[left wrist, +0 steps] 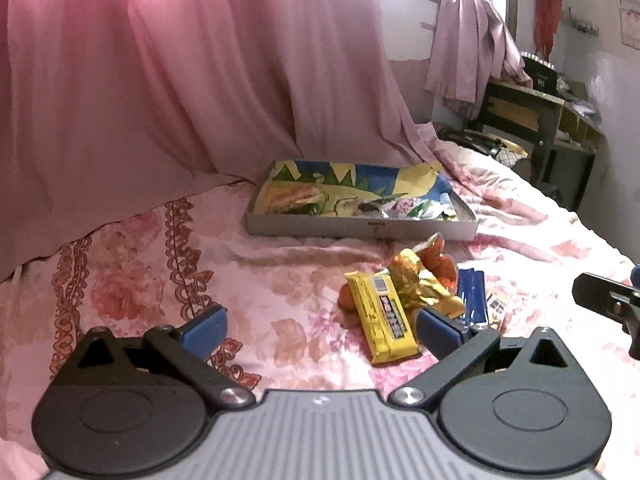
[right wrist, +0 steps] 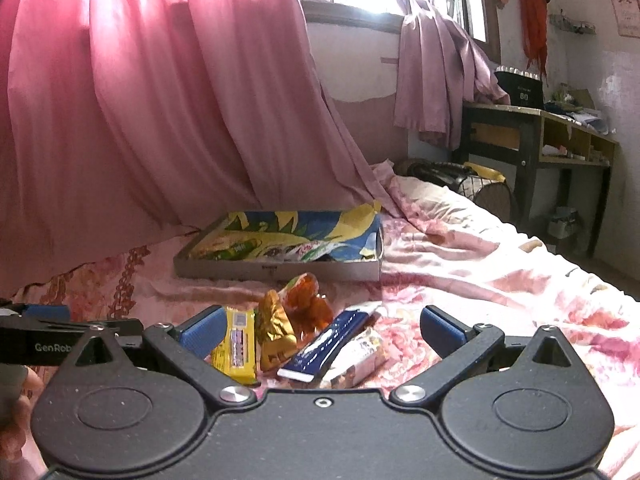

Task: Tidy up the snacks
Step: 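Withdraw both tools from the box back toward the loose snacks, then close left gripper on the yellow wafer bar while right gripper closes on the gold foil pack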

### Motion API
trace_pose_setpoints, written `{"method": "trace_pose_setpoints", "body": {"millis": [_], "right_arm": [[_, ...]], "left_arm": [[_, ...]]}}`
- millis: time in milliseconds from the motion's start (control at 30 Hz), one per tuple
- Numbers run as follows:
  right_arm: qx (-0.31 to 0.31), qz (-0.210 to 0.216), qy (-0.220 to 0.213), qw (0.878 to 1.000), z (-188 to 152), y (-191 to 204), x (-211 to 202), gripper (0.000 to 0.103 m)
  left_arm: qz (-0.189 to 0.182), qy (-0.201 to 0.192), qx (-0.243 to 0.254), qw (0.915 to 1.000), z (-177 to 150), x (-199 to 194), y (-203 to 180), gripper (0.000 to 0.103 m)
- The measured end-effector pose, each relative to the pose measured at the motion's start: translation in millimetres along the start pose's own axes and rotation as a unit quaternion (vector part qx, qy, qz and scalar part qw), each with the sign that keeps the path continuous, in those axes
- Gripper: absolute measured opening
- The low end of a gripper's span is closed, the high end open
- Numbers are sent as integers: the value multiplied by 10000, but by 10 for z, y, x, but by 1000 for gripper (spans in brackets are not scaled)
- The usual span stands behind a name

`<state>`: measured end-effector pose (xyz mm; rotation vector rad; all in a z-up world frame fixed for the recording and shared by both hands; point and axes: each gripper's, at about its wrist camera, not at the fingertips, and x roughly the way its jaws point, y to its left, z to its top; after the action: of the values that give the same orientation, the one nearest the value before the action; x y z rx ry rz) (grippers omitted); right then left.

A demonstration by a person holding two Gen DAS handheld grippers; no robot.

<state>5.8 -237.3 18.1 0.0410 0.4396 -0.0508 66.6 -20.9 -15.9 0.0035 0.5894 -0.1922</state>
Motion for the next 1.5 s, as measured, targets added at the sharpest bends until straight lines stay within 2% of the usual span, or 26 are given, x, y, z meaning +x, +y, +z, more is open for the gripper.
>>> {"method": "trace_pose_setpoints", "body": {"millis": [400, 700, 967, 1200, 1333, 1500], "right_arm": [[36, -189, 696, 9974, -87, 3, 162, 102], [24, -193, 877, 9960, -108, 7, 216, 102], [100, -71, 1195, 9928, -93, -12, 315, 102], [191, 86, 1695, 9853, -92, -32, 523, 102], [245, 126, 1935, 9807, -61, -80, 680, 102], [27, 68, 2107, 9775, 30, -139, 921, 102]], "left_arm": [[166, 377, -41, 9991, -67, 36, 9, 103], [252, 651, -43, 9976, -77, 104, 13, 103], [39, 1212, -164, 9925, -48, 290, 53, 103], [-217, 1888, -160, 9816, -9, 619, 58, 103], [-293, 2036, -177, 9785, 30, 775, 75, 103], [-476, 2102, -185, 9763, 107, 964, 104, 103]]}}
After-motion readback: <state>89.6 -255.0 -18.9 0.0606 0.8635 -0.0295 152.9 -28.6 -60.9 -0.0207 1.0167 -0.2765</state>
